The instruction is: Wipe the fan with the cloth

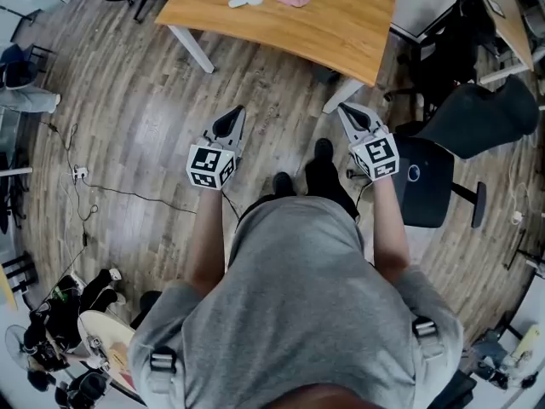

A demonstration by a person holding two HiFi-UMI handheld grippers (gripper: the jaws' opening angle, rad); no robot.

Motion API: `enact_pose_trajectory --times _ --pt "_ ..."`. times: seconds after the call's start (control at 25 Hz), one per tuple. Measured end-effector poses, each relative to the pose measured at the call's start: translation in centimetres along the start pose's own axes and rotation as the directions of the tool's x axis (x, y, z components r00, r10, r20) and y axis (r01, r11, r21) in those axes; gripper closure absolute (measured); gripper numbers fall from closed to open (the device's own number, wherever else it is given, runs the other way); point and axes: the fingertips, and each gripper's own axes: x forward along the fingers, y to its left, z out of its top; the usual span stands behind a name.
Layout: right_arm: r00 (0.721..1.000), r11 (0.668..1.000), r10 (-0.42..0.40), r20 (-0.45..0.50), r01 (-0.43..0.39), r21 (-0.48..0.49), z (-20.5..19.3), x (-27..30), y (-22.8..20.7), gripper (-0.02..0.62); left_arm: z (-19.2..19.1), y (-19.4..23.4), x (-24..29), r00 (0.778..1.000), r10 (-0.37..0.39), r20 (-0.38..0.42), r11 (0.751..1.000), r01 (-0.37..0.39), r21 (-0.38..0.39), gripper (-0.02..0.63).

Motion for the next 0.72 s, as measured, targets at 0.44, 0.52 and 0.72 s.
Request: enact_pose_trajectory --times 0.44,0.52,0.72 --pt "1.0 1.0 -0.001 0.012 0.001 0.013 -0.13 -0.14 0.46 0.589 -0.39 -0.61 -0.67 1.0 -0.002 -0.013 1.0 0.002 0.014 0.586" --pt "1.0 1.0 -0.001 0.012 0.001 0.013 -0.16 -0.18 0.47 0.589 -0.33 -0.8 -0.73 1.0 -0.004 -0.01 1.0 0.004 0.017 0.586" --pt "1.0 1.0 0.003 0.018 -0.004 0.014 -0.21 -0.26 0.68 0.566 -0.12 -0.96 -0.97 1.0 0.004 0.001 1.0 -0.004 0.03 0.584"
